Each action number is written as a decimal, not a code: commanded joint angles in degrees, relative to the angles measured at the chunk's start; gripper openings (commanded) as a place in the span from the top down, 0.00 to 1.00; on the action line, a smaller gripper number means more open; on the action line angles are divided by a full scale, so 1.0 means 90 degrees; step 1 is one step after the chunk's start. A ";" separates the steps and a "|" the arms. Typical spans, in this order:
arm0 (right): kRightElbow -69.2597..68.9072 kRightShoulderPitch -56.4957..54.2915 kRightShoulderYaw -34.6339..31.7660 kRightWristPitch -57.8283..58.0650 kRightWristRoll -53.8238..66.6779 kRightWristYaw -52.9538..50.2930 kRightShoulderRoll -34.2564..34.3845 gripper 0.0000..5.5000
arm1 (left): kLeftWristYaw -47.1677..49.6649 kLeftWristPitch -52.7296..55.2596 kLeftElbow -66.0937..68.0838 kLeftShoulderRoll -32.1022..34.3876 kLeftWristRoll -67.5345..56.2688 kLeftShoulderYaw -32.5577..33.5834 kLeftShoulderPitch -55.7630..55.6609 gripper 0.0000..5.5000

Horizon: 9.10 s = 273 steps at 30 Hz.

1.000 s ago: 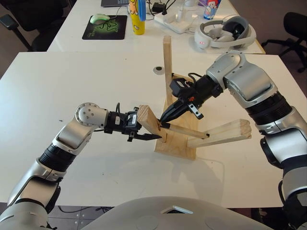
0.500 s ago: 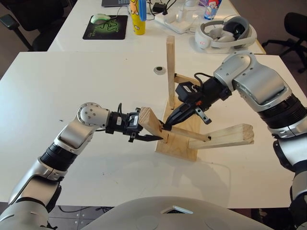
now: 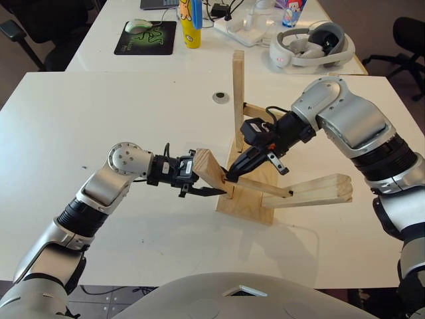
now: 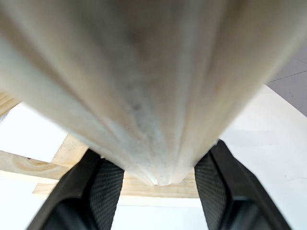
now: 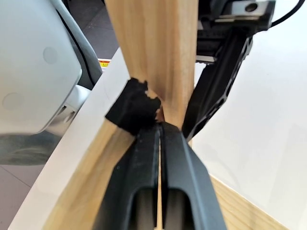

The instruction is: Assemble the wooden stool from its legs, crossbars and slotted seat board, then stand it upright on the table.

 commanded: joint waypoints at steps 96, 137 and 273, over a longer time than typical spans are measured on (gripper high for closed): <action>0.0708 0.0248 0.1571 -0.0389 0.0647 0.0242 -0.0827 1.00 | -0.0135 -0.1653 0.1734 0.0120 0.1938 -0.0812 -0.0854 0.63; 0.1420 -0.0958 0.0991 0.1327 0.2425 0.0244 -0.0029 1.00 | -0.0381 -0.1324 0.1749 -0.0204 0.1881 -0.0845 -0.1051 0.63; 0.2874 -0.0721 0.2384 -0.1909 -0.0330 0.0082 0.0200 1.00 | -0.0139 -0.1235 0.1502 -0.0292 0.1971 -0.0772 -0.0616 0.63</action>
